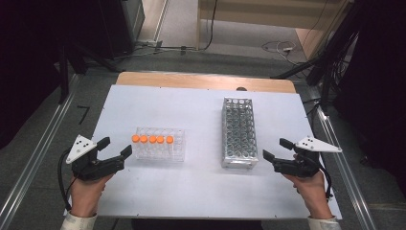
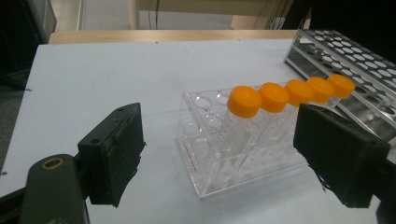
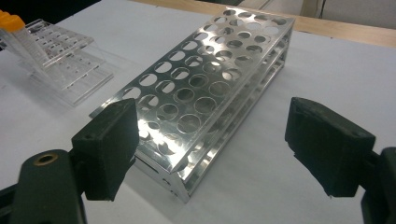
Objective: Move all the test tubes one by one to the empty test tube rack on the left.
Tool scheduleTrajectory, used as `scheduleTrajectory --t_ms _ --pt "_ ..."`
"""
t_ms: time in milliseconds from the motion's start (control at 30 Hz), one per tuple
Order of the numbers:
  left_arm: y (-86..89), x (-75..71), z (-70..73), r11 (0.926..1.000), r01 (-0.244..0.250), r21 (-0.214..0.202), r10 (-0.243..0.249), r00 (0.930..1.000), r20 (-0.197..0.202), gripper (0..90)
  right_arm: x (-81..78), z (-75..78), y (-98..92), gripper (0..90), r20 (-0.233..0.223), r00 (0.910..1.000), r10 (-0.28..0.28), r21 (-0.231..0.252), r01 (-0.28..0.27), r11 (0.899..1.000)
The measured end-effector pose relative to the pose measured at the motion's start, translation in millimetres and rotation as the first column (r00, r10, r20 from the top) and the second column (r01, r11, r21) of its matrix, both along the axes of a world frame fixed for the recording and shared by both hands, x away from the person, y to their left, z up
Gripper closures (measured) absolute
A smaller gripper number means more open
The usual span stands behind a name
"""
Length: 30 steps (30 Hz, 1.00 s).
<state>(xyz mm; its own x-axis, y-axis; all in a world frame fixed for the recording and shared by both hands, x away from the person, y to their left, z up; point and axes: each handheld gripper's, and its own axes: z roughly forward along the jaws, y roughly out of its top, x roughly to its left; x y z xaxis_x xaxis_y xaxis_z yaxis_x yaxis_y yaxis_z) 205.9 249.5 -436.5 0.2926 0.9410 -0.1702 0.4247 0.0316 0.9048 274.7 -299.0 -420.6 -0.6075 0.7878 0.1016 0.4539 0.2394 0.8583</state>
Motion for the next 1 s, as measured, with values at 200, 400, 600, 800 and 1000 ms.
scheduleTrajectory --t_ms 200,400,600,800,1000 --pt "4.9 -1.4 -1.5 0.9999 -0.015 0.001 0.015 0.9999 -0.004 16.3 -2.4 0.7 -7.6 16.2 0.003 0.9999 -0.015 0.005 0.015 1.0" --pt "9.9 -1.2 -6.0 0.9996 -0.028 0.004 0.028 0.9995 -0.018 16.3 -3.4 -1.5 -15.3 16.2 -0.001 0.9993 -0.037 0.004 0.037 0.999" --pt "15.0 1.3 -11.7 0.9983 -0.053 0.023 0.053 0.9981 -0.032 16.3 -5.3 -4.3 -22.0 16.2 -0.006 0.9985 -0.055 -0.001 0.055 0.998" --pt "20.1 3.7 -18.8 0.9954 -0.086 0.042 0.088 0.9952 -0.043 16.3 -6.0 -10.4 -28.5 16.2 -0.012 0.9964 -0.084 -0.02 0.084 0.996" --pt "25.9 5.3 -27.6 0.9926 -0.11 0.052 0.113 0.9917 -0.062 16.3 -5.1 -16.8 -37.7 16.2 -0.014 0.9925 -0.122 -0.028 0.121 0.992"
